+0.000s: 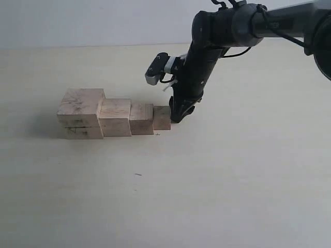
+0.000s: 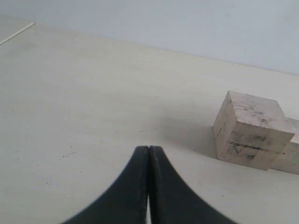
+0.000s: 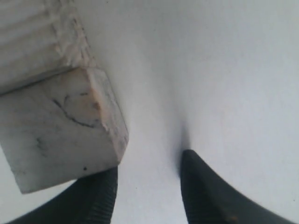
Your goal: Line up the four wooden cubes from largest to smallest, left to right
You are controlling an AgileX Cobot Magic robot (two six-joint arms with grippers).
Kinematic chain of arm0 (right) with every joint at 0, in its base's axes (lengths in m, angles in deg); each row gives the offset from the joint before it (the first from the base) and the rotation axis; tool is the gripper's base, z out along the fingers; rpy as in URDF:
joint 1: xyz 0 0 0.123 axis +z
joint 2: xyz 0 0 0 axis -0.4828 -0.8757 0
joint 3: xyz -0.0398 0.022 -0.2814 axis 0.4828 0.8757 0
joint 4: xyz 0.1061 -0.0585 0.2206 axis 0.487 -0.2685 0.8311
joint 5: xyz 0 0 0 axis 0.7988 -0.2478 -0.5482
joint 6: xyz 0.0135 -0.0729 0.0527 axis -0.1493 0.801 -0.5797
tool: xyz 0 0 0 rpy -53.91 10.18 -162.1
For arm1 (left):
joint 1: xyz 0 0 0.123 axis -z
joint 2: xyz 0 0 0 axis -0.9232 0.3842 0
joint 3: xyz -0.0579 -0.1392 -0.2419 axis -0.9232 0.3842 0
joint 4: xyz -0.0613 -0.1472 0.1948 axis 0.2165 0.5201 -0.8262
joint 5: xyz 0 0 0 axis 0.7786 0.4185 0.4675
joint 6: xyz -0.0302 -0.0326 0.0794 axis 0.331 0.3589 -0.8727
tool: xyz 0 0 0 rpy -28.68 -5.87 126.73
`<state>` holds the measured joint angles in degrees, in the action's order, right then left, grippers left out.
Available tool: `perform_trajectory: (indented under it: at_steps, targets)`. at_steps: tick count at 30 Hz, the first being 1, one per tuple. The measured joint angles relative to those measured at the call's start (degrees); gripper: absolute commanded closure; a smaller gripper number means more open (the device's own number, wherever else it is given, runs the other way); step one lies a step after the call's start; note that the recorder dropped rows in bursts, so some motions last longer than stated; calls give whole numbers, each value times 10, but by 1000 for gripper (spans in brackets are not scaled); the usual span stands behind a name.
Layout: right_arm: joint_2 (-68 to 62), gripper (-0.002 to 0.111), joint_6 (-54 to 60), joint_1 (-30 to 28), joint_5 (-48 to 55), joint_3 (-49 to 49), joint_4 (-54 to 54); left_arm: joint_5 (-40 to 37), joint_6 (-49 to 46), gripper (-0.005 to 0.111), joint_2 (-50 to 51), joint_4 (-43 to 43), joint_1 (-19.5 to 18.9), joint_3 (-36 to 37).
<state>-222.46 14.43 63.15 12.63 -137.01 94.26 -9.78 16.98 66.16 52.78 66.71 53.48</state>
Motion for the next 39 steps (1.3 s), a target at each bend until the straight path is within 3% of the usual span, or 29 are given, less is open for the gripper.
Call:
perform_trajectory:
  at_steps: [19, 21, 24, 28, 34, 39]
  targets:
    - [48, 67, -26, 0, 18, 0, -32, 0, 0, 107, 0, 0, 0, 0]
    - [68, 74, -53, 0, 22, 0, -55, 0, 0, 107, 0, 0, 0, 0]
    - [97, 109, -123, 0, 42, 0, -97, 0, 0, 107, 0, 0, 0, 0]
    - [137, 108, -175, 0, 58, 0, -86, 0, 0, 107, 0, 0, 0, 0]
    - [191, 108, -232, 0, 57, 16, 24, 0, 0, 107, 0, 0, 0, 0]
    - [274, 108, -282, 0, -23, 103, 73, 0, 0, 107, 0, 0, 0, 0]
